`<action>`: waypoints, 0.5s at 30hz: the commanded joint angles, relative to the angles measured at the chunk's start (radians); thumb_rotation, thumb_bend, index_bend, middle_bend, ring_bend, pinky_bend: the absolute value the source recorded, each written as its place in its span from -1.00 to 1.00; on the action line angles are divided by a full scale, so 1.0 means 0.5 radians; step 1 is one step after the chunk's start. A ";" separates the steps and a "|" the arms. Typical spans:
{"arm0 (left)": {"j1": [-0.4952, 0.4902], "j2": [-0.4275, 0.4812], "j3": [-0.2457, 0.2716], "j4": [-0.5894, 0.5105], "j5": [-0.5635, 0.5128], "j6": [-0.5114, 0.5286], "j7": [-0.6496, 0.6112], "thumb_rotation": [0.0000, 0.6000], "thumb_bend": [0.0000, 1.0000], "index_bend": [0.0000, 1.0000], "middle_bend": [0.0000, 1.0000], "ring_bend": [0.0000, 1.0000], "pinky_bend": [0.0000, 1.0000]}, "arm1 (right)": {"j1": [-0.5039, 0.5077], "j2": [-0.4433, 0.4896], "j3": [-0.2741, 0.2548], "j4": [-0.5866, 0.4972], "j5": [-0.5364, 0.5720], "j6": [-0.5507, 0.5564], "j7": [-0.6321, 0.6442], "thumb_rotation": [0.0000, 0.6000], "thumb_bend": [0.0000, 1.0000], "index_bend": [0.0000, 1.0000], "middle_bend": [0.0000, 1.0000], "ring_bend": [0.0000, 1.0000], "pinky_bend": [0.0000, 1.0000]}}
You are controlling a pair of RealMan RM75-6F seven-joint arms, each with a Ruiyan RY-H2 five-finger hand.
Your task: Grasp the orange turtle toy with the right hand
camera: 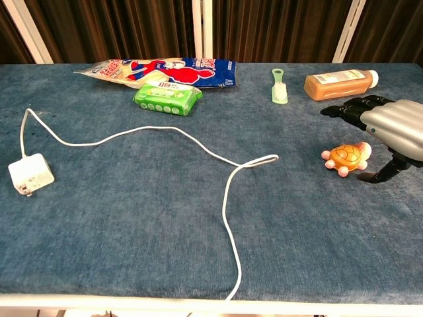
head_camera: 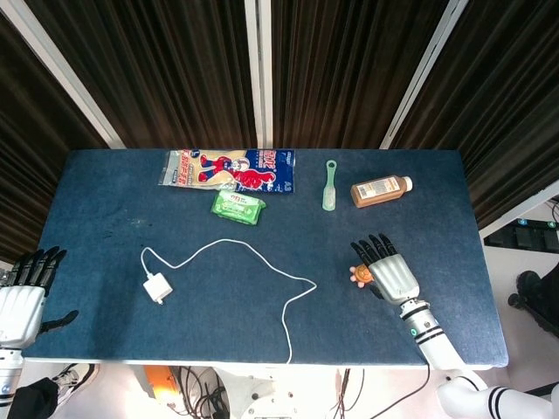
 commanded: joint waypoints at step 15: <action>-0.001 0.007 0.000 0.001 -0.008 -0.008 -0.014 1.00 -1.00 -0.88 -0.95 -1.00 -1.00 | 0.009 -0.150 0.019 0.203 -0.077 0.099 0.083 1.00 -0.32 0.49 0.25 -0.66 -1.00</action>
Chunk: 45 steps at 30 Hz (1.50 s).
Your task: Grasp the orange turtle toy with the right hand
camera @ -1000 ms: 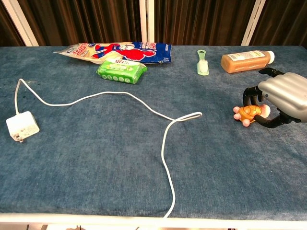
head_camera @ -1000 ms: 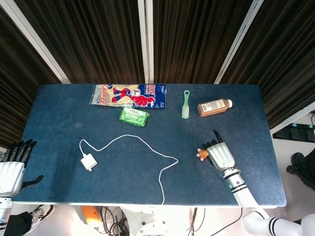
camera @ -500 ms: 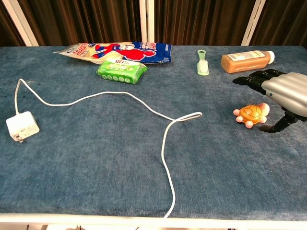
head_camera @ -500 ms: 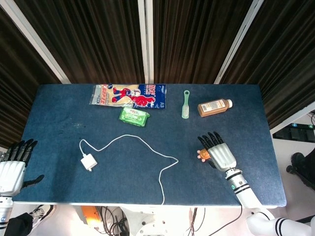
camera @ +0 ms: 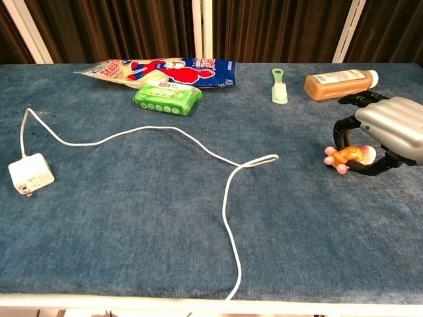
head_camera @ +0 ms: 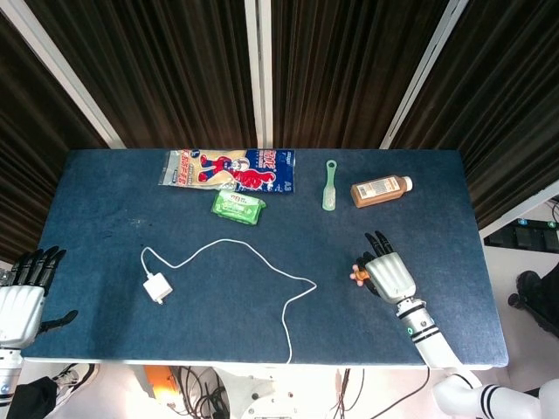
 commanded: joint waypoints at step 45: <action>0.004 0.000 -0.001 0.002 -0.005 0.008 -0.009 1.00 -1.00 -0.88 -0.95 -1.00 -1.00 | -0.009 -0.005 0.021 0.014 0.064 -0.028 -0.052 1.00 -0.38 0.27 0.05 -0.83 -1.00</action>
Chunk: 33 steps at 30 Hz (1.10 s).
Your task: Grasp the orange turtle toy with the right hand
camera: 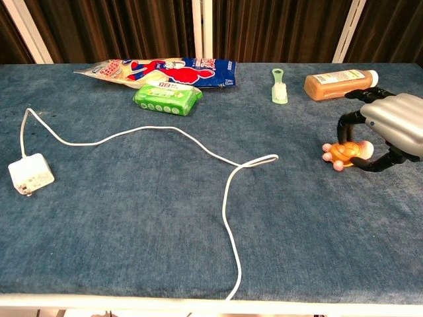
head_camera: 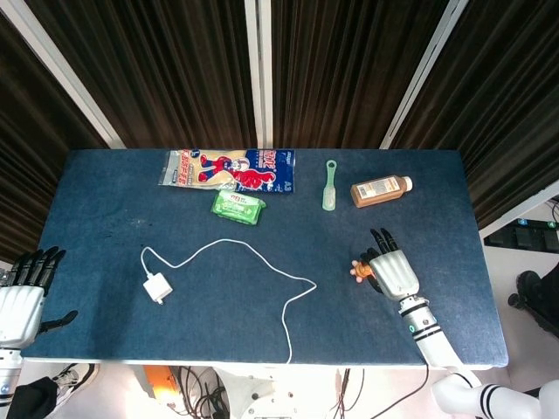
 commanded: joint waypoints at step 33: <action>-0.006 0.055 -0.013 -0.081 0.012 0.014 0.029 1.00 -1.00 -0.88 -0.95 -1.00 -1.00 | -0.176 0.425 -0.003 -0.450 -0.069 0.305 0.202 1.00 -1.00 -1.00 -1.00 -1.00 -1.00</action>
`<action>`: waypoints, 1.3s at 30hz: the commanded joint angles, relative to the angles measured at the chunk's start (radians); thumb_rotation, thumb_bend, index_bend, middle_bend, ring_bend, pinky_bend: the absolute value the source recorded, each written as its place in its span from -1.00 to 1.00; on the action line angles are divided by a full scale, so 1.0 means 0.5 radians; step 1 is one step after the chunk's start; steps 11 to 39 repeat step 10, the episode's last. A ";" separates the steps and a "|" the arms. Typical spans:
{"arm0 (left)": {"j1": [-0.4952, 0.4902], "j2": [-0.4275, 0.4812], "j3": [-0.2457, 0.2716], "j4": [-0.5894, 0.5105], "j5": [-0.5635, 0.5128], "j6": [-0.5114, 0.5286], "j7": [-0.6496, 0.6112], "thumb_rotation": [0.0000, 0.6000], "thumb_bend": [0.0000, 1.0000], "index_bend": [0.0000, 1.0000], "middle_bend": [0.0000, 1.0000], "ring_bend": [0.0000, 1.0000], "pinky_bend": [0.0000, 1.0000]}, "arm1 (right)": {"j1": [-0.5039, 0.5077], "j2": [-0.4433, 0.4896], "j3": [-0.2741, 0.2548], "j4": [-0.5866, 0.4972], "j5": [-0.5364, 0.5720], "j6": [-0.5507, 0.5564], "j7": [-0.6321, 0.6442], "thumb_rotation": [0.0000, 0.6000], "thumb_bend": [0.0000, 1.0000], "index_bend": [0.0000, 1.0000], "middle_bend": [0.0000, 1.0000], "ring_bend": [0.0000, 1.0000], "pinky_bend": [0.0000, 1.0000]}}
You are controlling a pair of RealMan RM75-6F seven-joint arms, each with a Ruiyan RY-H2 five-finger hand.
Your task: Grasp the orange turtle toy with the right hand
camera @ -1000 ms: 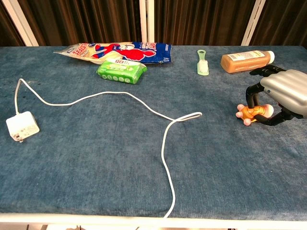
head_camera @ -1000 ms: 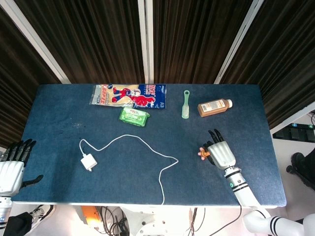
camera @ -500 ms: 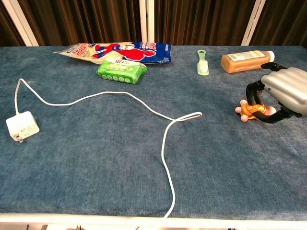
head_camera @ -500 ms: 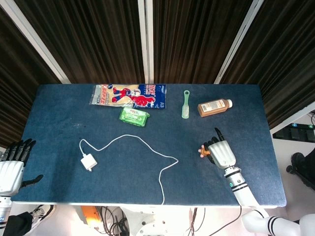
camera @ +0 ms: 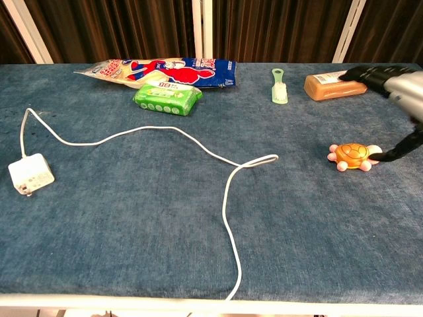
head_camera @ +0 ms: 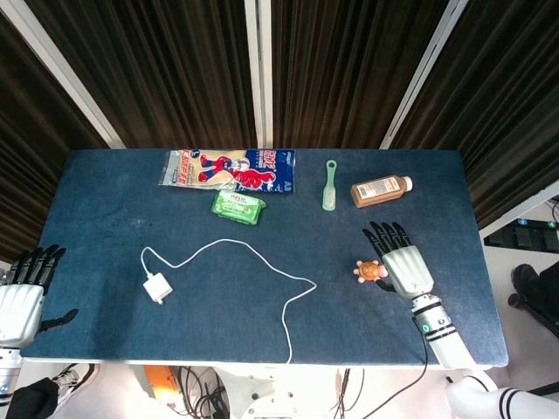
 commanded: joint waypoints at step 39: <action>0.010 0.013 0.007 0.003 0.003 0.009 -0.005 1.00 -1.00 -0.88 -0.95 -1.00 -1.00 | -0.521 0.560 -0.124 -0.339 0.046 0.563 0.184 1.00 -1.00 -1.00 -1.00 -1.00 -1.00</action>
